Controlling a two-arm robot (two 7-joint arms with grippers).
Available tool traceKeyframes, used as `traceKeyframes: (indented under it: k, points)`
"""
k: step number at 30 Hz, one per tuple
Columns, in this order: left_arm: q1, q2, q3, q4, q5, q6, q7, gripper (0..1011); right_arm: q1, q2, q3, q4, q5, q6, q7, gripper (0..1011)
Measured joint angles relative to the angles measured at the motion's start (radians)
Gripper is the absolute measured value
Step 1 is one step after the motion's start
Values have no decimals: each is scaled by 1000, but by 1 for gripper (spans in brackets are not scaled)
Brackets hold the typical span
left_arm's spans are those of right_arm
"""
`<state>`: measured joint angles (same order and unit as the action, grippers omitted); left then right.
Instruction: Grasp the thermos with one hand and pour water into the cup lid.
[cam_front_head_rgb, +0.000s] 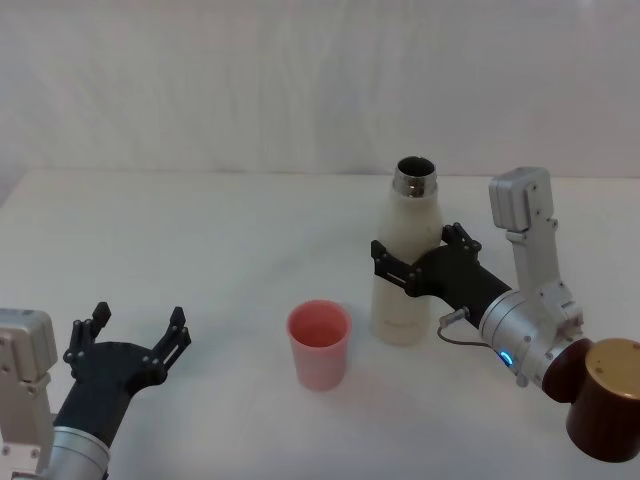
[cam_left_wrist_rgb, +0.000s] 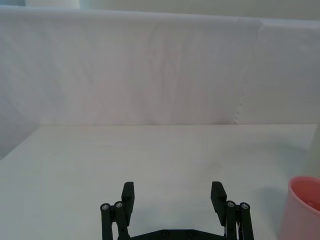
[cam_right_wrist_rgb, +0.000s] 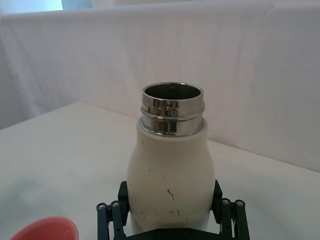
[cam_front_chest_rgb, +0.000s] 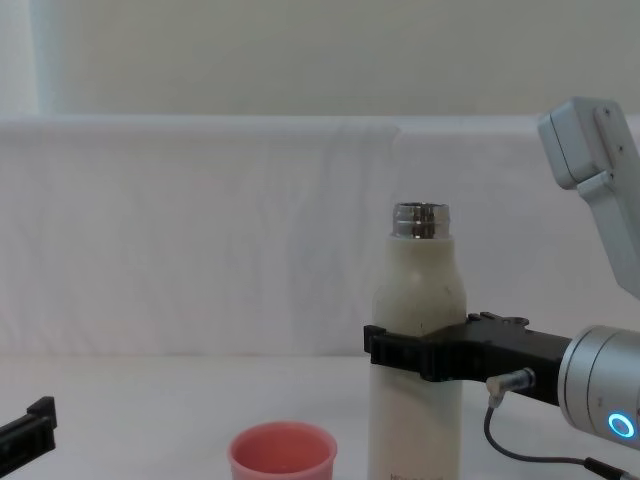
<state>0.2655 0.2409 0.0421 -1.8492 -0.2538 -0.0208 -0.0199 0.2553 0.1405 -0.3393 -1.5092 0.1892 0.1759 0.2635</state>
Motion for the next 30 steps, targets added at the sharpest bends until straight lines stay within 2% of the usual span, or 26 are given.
traceKeyframes:
  k: [5, 8, 30]
  points:
    - [0, 0, 0, 0, 0, 0, 0, 1001, -1, 0, 1, 0, 0, 0, 0, 959]
    - [0, 0, 0, 0, 0, 0, 0, 1001, -1, -1, 1, 0, 0, 0, 0, 1000]
    - [0, 0, 0, 0, 0, 0, 0, 1001, -2, -2, 2, 0, 0, -1, 1, 1000]
